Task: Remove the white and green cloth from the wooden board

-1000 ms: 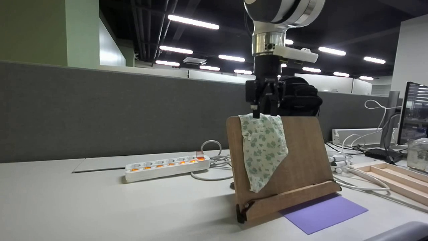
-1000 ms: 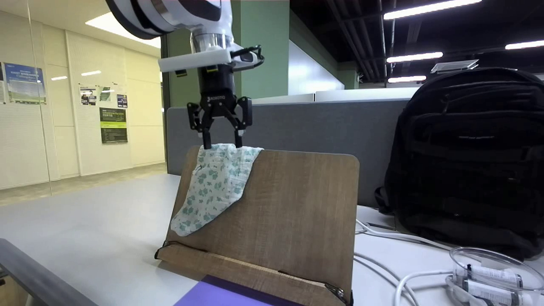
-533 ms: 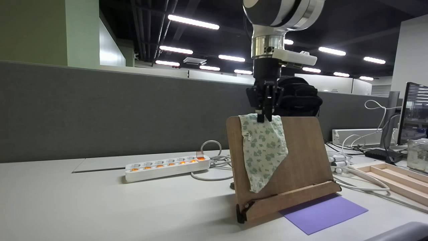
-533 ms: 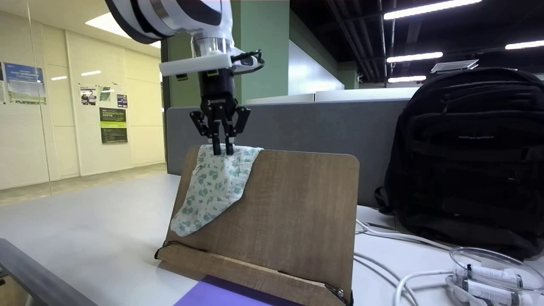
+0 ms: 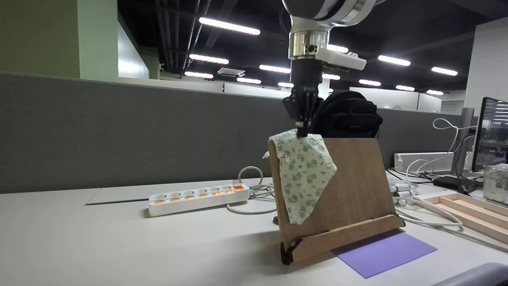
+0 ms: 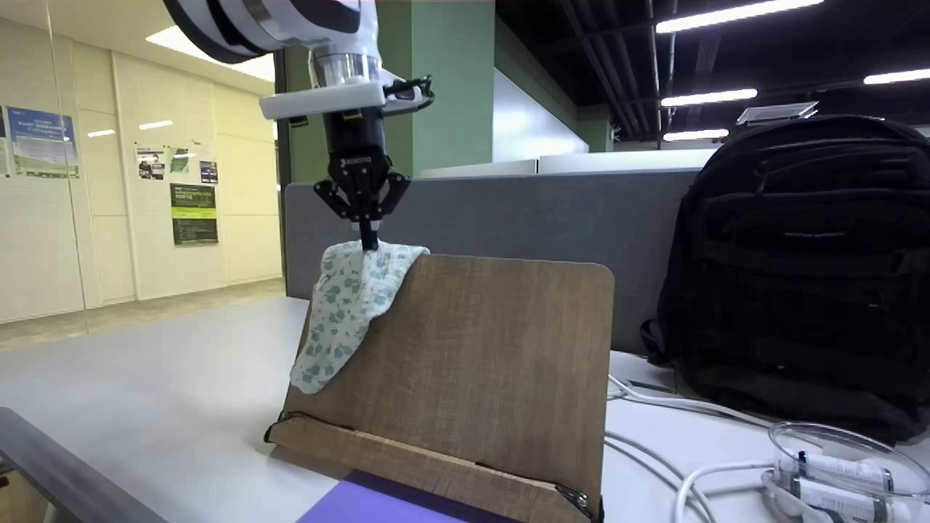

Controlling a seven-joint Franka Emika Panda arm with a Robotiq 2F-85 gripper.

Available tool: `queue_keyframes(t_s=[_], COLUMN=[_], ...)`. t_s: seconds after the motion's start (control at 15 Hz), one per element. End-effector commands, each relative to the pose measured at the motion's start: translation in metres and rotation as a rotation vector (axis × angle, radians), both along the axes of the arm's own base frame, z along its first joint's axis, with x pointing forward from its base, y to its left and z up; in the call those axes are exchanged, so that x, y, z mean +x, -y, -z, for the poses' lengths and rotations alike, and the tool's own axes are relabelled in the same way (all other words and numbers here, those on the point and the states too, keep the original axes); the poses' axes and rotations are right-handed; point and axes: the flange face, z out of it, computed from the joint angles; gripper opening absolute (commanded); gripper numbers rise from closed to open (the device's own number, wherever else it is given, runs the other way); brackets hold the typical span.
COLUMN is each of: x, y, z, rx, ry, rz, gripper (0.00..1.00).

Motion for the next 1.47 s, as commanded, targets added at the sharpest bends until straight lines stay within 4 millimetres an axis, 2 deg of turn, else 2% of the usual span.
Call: queue_keyframes(t_s=[0.0,0.2,0.4,0.6,0.73,0.93,1.4], x=[-0.001,-0.005,-0.012,-0.023,-0.027,-0.029,-0.028], y=[-0.035,-0.085,-0.134,-0.179,-0.202,-0.219,-0.232], z=[-0.023,-0.031,-0.031,-0.018,-0.005,0.019,0.089], rx=[0.001,0.002,0.023,0.037,0.038,0.024,-0.045], ry=[0.036,0.051,0.052,0.042,0.034,0.01,-0.08], rz=[-0.103,-0.244,-0.371,-0.463,-0.499,-0.529,-0.513], gripper=[0.0,0.0,0.0,0.0,0.0,0.0,0.0])
